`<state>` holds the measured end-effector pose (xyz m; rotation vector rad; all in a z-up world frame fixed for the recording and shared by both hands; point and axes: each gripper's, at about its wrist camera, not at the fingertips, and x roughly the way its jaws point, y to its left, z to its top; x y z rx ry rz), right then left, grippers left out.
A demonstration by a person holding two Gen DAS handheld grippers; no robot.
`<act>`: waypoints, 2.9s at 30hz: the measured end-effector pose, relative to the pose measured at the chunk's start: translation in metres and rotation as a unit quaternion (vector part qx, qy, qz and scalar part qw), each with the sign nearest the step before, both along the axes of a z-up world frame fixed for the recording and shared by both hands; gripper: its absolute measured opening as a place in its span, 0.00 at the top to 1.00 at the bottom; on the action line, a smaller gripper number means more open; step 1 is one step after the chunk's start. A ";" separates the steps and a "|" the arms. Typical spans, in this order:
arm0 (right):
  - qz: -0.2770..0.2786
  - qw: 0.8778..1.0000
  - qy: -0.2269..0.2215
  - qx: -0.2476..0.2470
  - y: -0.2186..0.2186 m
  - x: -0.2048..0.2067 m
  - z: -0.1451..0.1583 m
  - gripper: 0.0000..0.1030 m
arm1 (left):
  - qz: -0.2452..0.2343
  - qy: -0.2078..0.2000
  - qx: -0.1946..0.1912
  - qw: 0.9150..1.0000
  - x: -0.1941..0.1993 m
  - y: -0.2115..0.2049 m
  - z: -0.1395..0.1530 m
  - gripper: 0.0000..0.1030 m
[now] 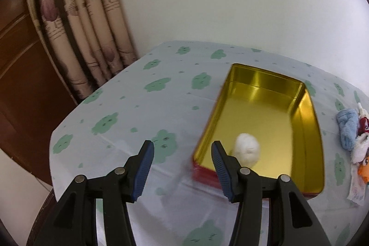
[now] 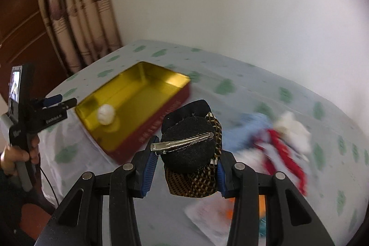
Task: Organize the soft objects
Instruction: 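Lower the black hat into the red tin and open the right gripper, then grasp the grey-and-red sock with the right gripper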
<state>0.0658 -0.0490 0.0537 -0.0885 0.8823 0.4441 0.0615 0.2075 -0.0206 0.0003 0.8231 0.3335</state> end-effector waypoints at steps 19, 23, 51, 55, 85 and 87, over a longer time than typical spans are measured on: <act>0.067 0.995 0.057 -0.043 0.134 0.098 -0.053 0.61 | 0.051 0.003 -0.066 0.997 -0.028 0.041 -0.014 0.49; 0.071 0.993 0.075 -0.060 0.151 0.111 -0.071 0.61 | 0.051 0.000 -0.071 0.996 -0.028 0.042 -0.015 0.49; 0.054 0.997 0.058 -0.024 0.125 0.082 -0.047 0.32 | 0.045 0.003 -0.073 0.996 -0.024 0.041 -0.019 0.49; 0.046 0.998 0.041 -0.019 0.088 0.057 -0.029 0.32 | 0.041 0.005 -0.072 0.997 -0.023 0.039 -0.019 0.49; -0.101 0.988 0.057 -0.100 -0.109 0.048 -0.070 0.32 | -0.036 -0.027 -0.031 0.999 -0.027 -0.001 -0.006 0.49; -0.100 0.988 0.055 -0.101 -0.108 0.052 -0.073 0.34 | -0.053 -0.029 -0.028 0.998 -0.027 -0.012 -0.003 0.49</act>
